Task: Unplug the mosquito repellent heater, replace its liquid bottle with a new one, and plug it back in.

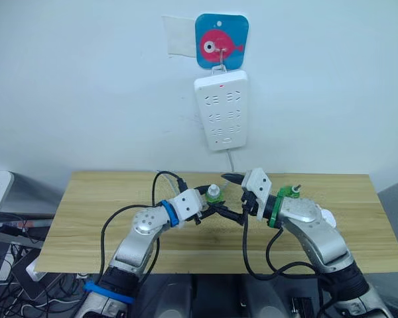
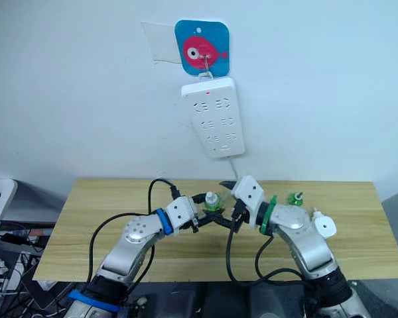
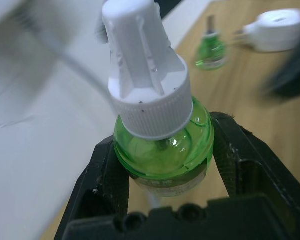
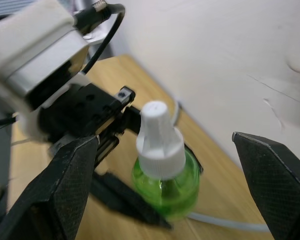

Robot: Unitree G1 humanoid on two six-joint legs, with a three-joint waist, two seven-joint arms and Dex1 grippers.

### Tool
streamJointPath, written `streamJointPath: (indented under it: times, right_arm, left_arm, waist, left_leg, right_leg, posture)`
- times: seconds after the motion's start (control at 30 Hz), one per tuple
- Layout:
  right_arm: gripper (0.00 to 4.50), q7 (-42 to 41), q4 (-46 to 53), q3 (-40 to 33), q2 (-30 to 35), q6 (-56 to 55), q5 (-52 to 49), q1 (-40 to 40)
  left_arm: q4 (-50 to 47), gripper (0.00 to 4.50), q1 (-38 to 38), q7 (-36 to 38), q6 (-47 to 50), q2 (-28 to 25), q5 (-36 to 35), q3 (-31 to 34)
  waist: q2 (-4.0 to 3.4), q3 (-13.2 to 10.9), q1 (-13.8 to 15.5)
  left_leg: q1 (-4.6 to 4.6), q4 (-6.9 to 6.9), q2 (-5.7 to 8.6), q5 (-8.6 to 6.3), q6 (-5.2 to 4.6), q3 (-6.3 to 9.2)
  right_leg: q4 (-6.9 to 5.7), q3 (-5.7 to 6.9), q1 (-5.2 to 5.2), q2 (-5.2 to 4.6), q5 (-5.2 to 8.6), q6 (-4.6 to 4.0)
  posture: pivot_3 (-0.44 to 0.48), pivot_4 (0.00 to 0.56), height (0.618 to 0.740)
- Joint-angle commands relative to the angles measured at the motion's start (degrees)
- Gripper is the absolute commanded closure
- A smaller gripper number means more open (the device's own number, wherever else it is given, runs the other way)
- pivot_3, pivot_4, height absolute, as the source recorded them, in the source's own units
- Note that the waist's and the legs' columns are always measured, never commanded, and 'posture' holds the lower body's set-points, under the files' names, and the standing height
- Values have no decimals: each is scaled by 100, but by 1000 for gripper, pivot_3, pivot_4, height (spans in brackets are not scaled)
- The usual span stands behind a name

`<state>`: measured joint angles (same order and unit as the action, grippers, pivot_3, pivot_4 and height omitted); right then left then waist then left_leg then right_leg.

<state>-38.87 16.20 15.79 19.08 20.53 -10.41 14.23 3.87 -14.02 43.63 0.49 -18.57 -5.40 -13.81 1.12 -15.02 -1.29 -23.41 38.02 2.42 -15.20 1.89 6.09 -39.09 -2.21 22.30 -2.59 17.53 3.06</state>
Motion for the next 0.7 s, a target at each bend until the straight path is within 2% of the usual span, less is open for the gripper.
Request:
streamJointPath:
  times: [0.03, 0.2, 0.33, 0.5, 0.57, 0.7]
  right_arm:
    - [0, 297, 259, 4, -107, 1, 104, -109]
    - [0, 458, 311, 9, -167, 60, 136, -232]
    - [919, 420, 277, -12, -163, 3, 81, -302]
    - [2838, 392, 260, -106, -223, -21, -33, -254]
    - [3365, 327, 251, -78, -168, -61, -19, -277]
    - [3385, -7, 345, -34, -8, -171, -149, -309]
  left_arm:
    - [92, 2262, -164, 59, -178, 163, -96, -17]
    - [199, 2262, -249, 155, -223, 221, -138, 34]
    - [261, 2262, -326, 252, -228, 207, -166, 49]
    - [290, 2262, -334, 386, -205, 163, -147, 3]
    - [280, 2262, -308, 440, -201, 139, -135, -19]
    - [253, 2262, -209, 629, -276, 9, -103, -102]
  waist:
    - [0, 0, -22]
    - [0, 1, -83]
    - [0, 1, -129]
    - [0, 1, -163]
    - [0, 1, -170]
    - [-1, 1, -174]
  left_leg:
    - [0, 2, 1, 0, 0, 0]
    - [0, 1, 0, 0, 0, 0]
    - [0, 1, -2, 0, -1, 0]
    - [0, 1, -2, 0, -1, 0]
    - [0, 2, -2, 0, -1, 0]
    - [0, 2, -2, 0, -1, 0]
  right_leg:
    - [-1, 0, -1, -1, 0, 0]
    - [-1, 1, 0, 2, 0, 0]
    - [-2, 0, 0, 4, 0, 0]
    - [-2, 1, 0, 4, 0, 0]
    - [-3, 0, 0, 5, 0, 0]
    - [-3, 1, 0, 5, 0, 0]
  posture:
    - [-53, 222, 740]
    - [-73, 223, 740]
    - [-77, 223, 740]
    - [-78, 222, 740]
    - [-75, 224, 740]
    - [-68, 223, 740]
